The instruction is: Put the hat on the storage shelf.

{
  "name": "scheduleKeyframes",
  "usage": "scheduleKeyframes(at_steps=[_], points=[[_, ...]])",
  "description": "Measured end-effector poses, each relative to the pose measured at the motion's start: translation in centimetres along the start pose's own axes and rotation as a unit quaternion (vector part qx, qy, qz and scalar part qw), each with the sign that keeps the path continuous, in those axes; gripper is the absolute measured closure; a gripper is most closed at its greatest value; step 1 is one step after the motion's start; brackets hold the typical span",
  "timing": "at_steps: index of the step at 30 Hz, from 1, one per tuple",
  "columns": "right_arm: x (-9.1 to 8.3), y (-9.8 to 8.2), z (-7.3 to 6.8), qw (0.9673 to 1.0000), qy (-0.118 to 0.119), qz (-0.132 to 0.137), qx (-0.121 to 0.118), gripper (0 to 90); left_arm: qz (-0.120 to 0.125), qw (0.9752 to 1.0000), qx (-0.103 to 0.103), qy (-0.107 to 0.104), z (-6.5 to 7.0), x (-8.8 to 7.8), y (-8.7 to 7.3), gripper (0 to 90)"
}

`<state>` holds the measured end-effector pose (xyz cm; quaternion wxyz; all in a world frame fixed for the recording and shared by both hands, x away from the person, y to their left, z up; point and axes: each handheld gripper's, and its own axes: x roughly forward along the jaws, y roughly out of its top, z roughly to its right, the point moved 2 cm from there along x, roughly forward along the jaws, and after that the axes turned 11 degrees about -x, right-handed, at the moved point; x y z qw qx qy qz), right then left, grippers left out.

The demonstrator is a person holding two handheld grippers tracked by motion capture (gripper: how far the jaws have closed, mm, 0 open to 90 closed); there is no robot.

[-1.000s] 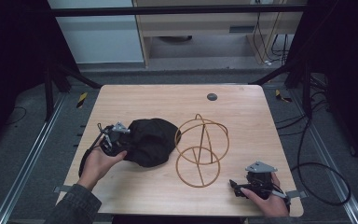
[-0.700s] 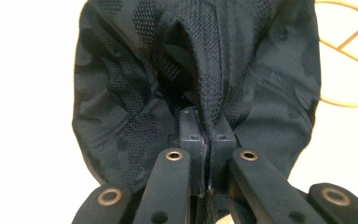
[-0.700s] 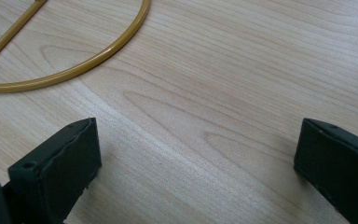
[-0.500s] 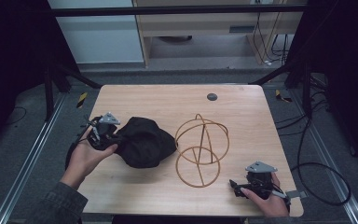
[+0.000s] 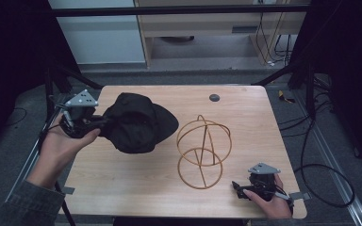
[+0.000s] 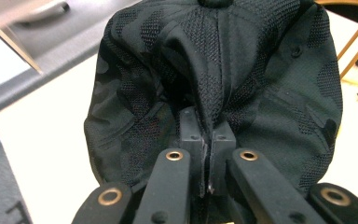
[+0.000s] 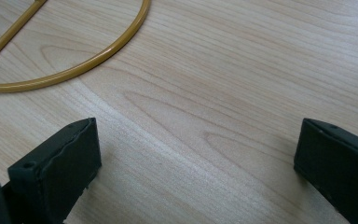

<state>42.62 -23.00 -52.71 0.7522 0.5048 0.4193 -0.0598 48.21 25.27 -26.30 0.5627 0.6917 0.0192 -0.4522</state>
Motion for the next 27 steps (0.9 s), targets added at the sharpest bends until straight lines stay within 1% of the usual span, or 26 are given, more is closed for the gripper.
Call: scheduleKeyframes(at_steps=[1,3,4,5,6,7,8,9,10,11,12,14,15,19,20,22,23,25,26,27], points=[[0.0,0.0,0.0,1.0000,0.000,0.000,0.000,0.7,0.012,0.9999,0.008,0.006,0.1,-0.9,0.6,87.3],[0.0,0.0,0.0,1.0000,0.000,0.000,0.000,0.6,0.022,0.9996,0.012,0.012,0.3,-1.7,1.2,87.3],[0.0,0.0,0.0,1.0000,0.000,0.000,0.000,0.6,0.022,0.9996,0.012,0.012,0.3,-1.7,1.2,87.4],[0.0,0.0,0.0,1.0000,0.000,0.000,0.000,0.6,0.031,0.9994,0.010,0.009,0.7,-2.6,1.8,87.3],[0.0,0.0,0.0,1.0000,0.000,0.000,0.000,0.6,0.031,0.9994,0.010,0.009,0.7,-2.6,1.8,87.3],[0.0,0.0,0.0,1.0000,0.000,0.000,0.000,0.6,0.042,0.9990,0.012,0.009,0.9,-3.3,2.3,87.3],[0.0,0.0,0.0,1.0000,0.000,0.000,0.000,0.6,0.042,0.9990,0.012,0.009,0.9,-3.3,2.3,87.3],[0.0,0.0,0.0,1.0000,0.000,0.000,0.000,0.6,0.056,0.9983,0.013,0.007,1.3,-4.1,3.0,87.3],[0.0,0.0,0.0,1.0000,-0.001,0.000,-0.002,0.6,0.056,0.9983,0.013,0.007,1.3,-4.1,3.0,87.3],[0.0,0.0,0.0,1.0000,-0.001,0.000,-0.002,0.7,0.063,0.9979,0.013,0.002,1.6,-4.5,3.7,87.4],[0.0,0.0,0.0,1.0000,-0.001,0.000,-0.002,0.7,0.063,0.9979,0.013,0.002,1.6,-4.5,3.7,87.3],[0.0,0.0,0.0,1.0000,-0.001,0.000,-0.002,0.7,0.069,0.9975,0.016,-0.002,2.0,-4.7,4.3,87.3],[0.0,0.0,0.0,1.0000,-0.001,0.000,-0.001,0.6,0.073,0.9971,0.023,-0.003,2.5,-4.9,4.9,87.4],[0.0,0.0,0.0,1.0000,-0.001,-0.001,-0.001,0.6,0.079,0.9962,0.033,-0.011,3.8,-5.0,6.3,87.4],[0.0,0.0,0.0,1.0000,-0.001,-0.001,-0.001,0.6,0.079,0.9962,0.033,-0.011,3.8,-5.0,6.3,87.3],[0.0,0.0,0.0,1.0000,-0.001,-0.001,-0.001,0.7,0.081,0.9956,0.043,-0.021,4.9,-4.7,7.2,87.3],[0.0,0.0,0.0,1.0000,-0.001,-0.001,-0.001,0.7,0.081,0.9956,0.043,-0.021,4.9,-4.7,7.2,87.3],[0.0,0.0,0.0,1.0000,-0.001,-0.001,-0.001,0.6,0.081,0.9950,0.050,-0.031,6.0,-4.2,8.1,87.3],[0.0,0.0,0.0,1.0000,-0.001,-0.001,-0.001,0.7,0.081,0.9950,0.050,-0.031,6.0,-4.2,8.1,87.3],[0.0,0.0,0.0,1.0000,-0.001,-0.001,-0.001,0.7,0.080,0.9948,0.053,-0.035,6.5,-4.0,8.4,87.3]])
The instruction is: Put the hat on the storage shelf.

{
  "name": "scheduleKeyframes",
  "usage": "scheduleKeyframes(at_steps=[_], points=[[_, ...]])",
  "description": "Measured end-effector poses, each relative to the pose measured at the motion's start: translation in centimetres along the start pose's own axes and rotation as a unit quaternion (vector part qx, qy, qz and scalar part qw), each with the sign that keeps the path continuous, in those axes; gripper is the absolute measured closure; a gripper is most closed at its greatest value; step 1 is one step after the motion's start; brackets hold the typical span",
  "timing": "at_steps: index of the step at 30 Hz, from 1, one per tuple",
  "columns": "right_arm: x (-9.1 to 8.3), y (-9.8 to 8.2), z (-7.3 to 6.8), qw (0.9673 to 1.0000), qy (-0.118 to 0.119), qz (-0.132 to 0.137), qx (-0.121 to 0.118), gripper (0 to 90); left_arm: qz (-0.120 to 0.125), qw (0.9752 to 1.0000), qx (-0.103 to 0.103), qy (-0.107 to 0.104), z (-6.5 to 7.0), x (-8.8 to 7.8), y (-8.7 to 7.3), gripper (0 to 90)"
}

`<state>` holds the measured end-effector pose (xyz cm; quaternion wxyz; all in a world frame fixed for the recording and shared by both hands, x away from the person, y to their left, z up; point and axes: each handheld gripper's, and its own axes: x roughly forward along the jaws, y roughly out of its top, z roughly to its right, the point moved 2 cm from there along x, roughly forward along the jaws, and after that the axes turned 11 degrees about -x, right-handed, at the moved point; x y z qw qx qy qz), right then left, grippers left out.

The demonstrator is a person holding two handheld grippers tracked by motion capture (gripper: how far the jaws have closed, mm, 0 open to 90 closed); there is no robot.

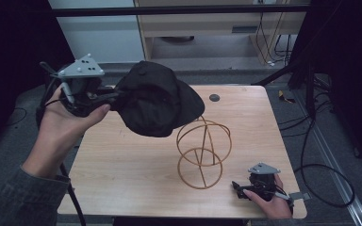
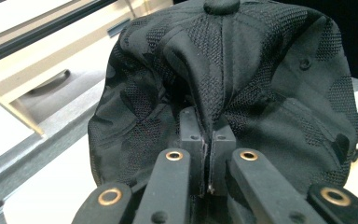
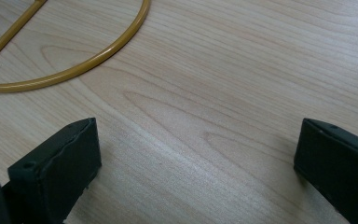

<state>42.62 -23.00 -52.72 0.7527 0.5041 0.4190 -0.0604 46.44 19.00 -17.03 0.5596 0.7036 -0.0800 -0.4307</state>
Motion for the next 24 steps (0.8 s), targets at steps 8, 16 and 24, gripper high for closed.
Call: scheduleKeyframes(at_steps=[8,16,24], points=[[0.0,0.0,0.0,1.0000,0.001,0.000,0.002,0.7,0.000,0.9992,0.015,-0.038,3.3,1.9,2.1,87.3],[0.0,0.0,0.0,1.0000,0.001,0.000,0.002,0.6,-0.022,0.9967,0.033,-0.070,6.4,4.3,2.3,87.2],[0.0,0.0,0.0,1.0000,0.001,0.000,0.001,0.6,-0.038,0.9954,0.043,-0.077,7.5,5.1,1.5,87.2]])
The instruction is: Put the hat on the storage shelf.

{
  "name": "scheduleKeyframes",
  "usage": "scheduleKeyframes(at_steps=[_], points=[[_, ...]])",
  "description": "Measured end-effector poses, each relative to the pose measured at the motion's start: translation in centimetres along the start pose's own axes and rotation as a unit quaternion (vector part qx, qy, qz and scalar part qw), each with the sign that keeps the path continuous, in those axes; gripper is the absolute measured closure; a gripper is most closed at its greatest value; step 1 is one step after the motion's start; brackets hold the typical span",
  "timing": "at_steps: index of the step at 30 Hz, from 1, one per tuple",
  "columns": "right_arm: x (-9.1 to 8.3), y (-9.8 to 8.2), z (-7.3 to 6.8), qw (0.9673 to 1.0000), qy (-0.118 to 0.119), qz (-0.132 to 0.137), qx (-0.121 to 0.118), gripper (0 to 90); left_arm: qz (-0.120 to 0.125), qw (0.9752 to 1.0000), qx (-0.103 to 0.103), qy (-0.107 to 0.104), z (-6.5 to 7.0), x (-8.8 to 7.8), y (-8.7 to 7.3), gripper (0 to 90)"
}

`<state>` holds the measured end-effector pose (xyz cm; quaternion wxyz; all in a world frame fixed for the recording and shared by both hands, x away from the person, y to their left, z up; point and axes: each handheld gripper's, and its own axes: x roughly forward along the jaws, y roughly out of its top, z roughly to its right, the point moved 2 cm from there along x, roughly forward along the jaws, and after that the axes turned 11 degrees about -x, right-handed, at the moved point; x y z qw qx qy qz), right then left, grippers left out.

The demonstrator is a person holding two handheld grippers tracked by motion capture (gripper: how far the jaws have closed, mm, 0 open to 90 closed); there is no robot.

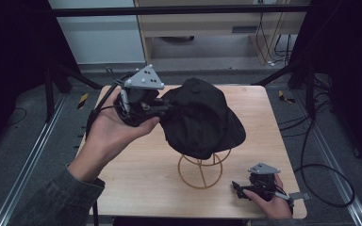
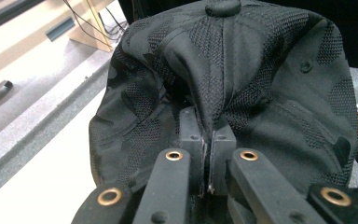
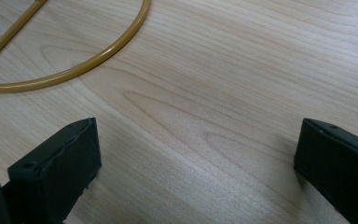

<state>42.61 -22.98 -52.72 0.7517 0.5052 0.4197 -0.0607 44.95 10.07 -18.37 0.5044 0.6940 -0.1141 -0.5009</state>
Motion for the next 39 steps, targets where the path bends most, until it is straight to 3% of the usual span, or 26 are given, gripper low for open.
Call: scheduleKeyframes(at_steps=[28,39], points=[[0.0,0.0,0.0,1.0000,0.000,0.000,0.001,0.6,-0.033,0.9992,-0.010,-0.020,0.3,1.8,-2.2,86.9],[0.0,0.0,0.0,1.0000,0.000,0.000,0.001,0.6,-0.045,0.9986,-0.015,-0.025,0.5,3.0,-2.3,86.7]])
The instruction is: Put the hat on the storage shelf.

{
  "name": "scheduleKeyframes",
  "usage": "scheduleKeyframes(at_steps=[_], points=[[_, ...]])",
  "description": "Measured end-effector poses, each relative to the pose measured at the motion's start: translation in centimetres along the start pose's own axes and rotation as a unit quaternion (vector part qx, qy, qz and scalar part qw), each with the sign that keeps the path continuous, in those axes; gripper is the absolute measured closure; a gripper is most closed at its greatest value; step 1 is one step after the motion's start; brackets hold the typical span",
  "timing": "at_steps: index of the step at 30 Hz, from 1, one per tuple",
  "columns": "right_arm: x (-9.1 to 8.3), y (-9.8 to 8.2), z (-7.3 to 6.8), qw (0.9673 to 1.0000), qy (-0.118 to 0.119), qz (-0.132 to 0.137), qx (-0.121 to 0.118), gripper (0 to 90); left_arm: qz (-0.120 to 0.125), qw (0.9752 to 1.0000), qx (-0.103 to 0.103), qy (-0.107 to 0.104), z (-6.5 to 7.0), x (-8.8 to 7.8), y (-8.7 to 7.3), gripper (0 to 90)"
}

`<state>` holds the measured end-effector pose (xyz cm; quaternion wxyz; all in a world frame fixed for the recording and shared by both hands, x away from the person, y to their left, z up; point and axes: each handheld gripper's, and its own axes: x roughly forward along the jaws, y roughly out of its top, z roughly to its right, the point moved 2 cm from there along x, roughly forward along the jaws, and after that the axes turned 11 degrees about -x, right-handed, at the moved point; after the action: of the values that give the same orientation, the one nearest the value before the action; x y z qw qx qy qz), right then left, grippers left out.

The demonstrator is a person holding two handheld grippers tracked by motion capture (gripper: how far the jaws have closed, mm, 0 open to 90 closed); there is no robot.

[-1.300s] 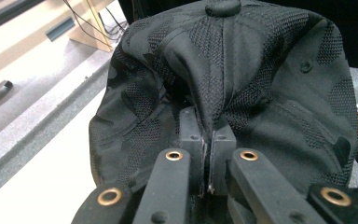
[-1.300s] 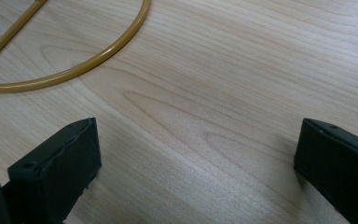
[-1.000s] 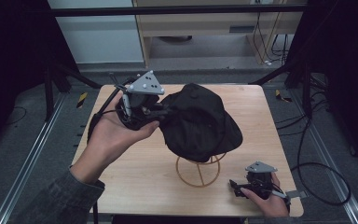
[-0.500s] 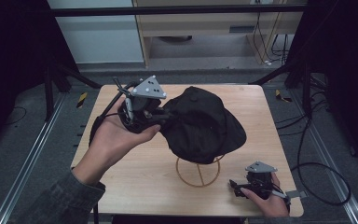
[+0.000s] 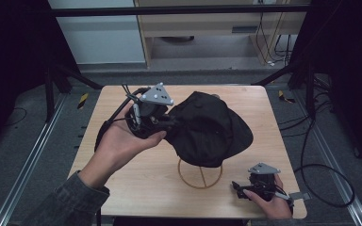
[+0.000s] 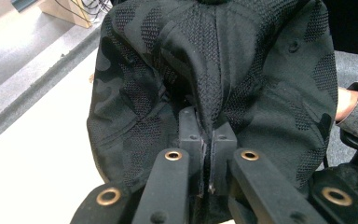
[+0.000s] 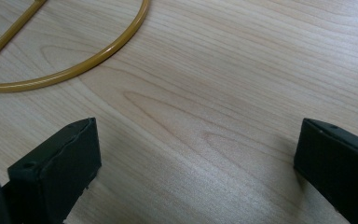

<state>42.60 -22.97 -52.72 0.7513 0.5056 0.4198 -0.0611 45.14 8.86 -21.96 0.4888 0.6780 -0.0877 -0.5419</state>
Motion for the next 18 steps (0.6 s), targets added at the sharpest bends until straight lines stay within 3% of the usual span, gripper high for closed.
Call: scheduleKeyframes(at_steps=[18], points=[[0.0,0.0,0.0,1.0000,0.001,0.000,0.000,0.6,-0.012,0.9999,0.002,0.001,0.5,2.0,0.3,86.5]])
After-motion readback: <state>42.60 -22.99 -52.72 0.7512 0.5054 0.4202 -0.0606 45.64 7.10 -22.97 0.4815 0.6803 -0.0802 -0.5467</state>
